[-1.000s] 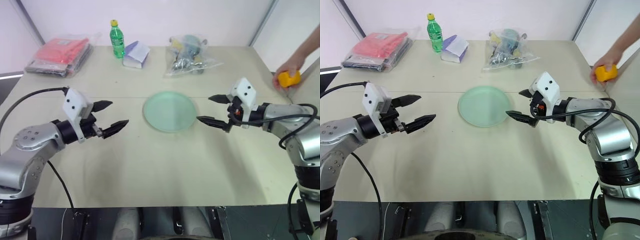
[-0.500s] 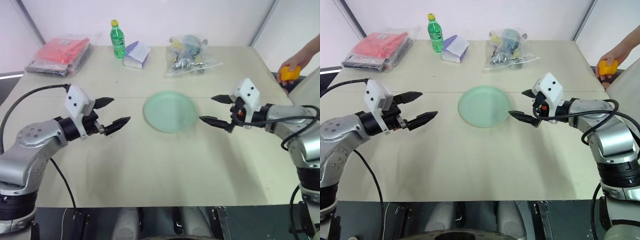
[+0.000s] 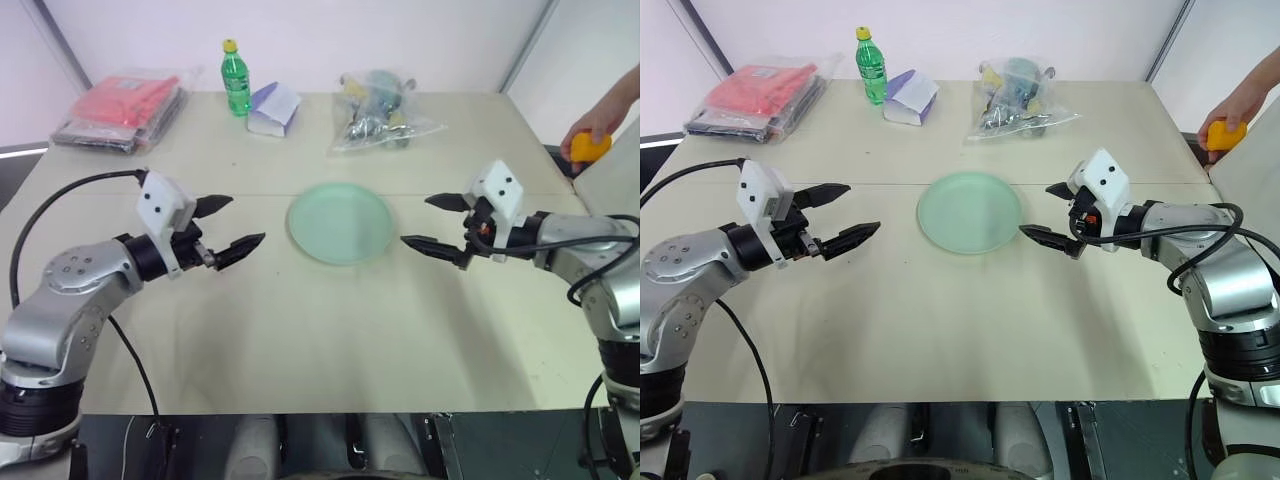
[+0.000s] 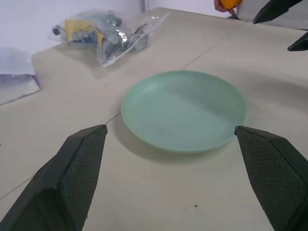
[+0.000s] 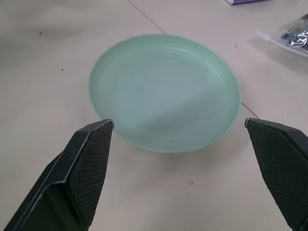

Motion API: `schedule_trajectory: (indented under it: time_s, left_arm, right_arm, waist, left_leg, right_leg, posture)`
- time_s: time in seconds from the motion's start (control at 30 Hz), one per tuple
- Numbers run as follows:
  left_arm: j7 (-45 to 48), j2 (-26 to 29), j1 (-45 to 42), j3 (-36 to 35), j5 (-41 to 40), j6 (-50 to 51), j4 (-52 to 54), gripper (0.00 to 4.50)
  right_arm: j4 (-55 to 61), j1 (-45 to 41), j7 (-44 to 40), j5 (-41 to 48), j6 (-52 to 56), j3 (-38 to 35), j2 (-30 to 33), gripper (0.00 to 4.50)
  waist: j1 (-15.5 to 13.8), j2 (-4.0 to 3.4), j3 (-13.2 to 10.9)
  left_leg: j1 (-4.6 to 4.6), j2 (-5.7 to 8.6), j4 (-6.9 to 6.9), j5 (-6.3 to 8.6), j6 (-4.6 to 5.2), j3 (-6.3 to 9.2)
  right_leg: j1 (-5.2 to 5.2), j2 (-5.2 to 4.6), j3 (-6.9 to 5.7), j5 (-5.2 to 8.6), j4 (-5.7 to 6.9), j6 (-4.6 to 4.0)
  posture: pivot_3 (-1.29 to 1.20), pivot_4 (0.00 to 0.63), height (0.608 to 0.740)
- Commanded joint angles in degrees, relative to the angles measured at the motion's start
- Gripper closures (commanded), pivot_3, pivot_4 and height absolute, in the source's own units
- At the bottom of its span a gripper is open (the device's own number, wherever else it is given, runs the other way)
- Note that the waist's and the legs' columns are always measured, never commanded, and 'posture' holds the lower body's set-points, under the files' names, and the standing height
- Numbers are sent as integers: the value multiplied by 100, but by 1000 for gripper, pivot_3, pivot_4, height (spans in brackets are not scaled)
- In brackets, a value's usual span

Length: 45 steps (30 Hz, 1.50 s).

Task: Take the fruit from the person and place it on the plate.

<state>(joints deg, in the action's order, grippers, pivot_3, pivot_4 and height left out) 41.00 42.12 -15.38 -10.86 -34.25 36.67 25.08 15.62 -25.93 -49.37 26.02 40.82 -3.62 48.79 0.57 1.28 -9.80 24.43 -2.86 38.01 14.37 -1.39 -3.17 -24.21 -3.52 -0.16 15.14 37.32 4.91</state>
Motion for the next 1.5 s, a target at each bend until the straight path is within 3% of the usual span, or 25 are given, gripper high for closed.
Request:
schedule_trajectory:
  time_s: [0.03,0.83,1.0,1.3,1.5]
  left_arm:
    - [35,-9,-108,-34,38,-167,8,49]
    - [-7,-107,-195,110,99,-209,9,49]
    - [-21,-136,-172,232,245,-301,39,49]
    - [-41,-170,-143,295,368,-379,78,49]
    - [-137,-231,-163,230,314,-303,170,49]
  right_arm:
    - [187,-49,-8,52,-42,-278,133,0]
    - [538,38,304,391,292,-427,-32,0]
    - [735,-256,1020,1019,931,-704,-731,0]
    - [667,-1391,3769,2065,2552,-1443,-3048,0]
    - [538,-1717,4424,2220,2844,-1515,-3606,0]
  waist:
    - [1,0,0]
    - [1,0,0]
    - [2,0,0]
    - [1,-1,1]
    - [8,-1,1]
  left_leg:
    - [0,0,0,0,0,1]
    - [0,0,0,0,0,1]
    - [0,0,0,0,0,1]
    - [1,-2,0,0,-1,1]
    - [3,0,0,0,-1,1]
  right_leg:
    - [0,0,0,0,0,0]
    - [1,0,0,0,0,0]
    - [0,1,0,0,1,0]
    - [-5,0,0,0,14,0]
    - [-5,-2,-1,0,13,0]
  posture:
    - [0,150,731]
    - [0,150,731]
    - [0,150,731]
    - [0,150,731]
    - [0,150,731]
